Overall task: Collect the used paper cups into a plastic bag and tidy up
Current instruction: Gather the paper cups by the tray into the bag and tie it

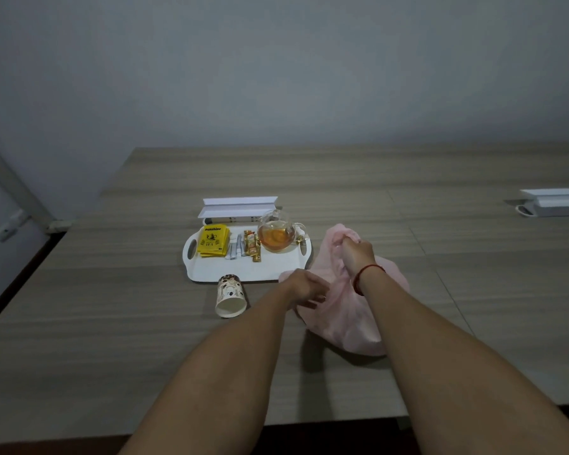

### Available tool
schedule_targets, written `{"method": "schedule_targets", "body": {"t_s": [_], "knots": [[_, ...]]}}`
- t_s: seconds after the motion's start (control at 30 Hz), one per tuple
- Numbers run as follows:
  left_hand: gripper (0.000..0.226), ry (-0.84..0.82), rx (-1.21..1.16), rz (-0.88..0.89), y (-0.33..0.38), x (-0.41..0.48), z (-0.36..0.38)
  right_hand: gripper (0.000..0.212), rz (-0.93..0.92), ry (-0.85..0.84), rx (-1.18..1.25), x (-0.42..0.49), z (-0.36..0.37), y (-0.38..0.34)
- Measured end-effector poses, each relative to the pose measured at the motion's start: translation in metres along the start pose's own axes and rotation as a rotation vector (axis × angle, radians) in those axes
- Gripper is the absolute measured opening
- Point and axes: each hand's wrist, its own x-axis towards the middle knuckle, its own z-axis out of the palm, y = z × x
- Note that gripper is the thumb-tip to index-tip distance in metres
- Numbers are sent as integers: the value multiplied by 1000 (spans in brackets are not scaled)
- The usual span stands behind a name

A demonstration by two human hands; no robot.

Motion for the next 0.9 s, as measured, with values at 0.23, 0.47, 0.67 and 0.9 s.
{"method": "schedule_targets", "body": {"t_s": [0.23,0.47,0.67,0.9], "knots": [[17,560,-26,-100,-34,18,-79,26,-8,-90,-2,1,16,11],[81,735,9,-447,-92,33,-96,28,-6,-84,-64,5,21,24],[86,692,-183,-487,-129,48,-88,31,23,-18,-81,8,20,35],[89,703,-333,-458,-131,46,-88,31,115,-43,83,4,30,36]]}}
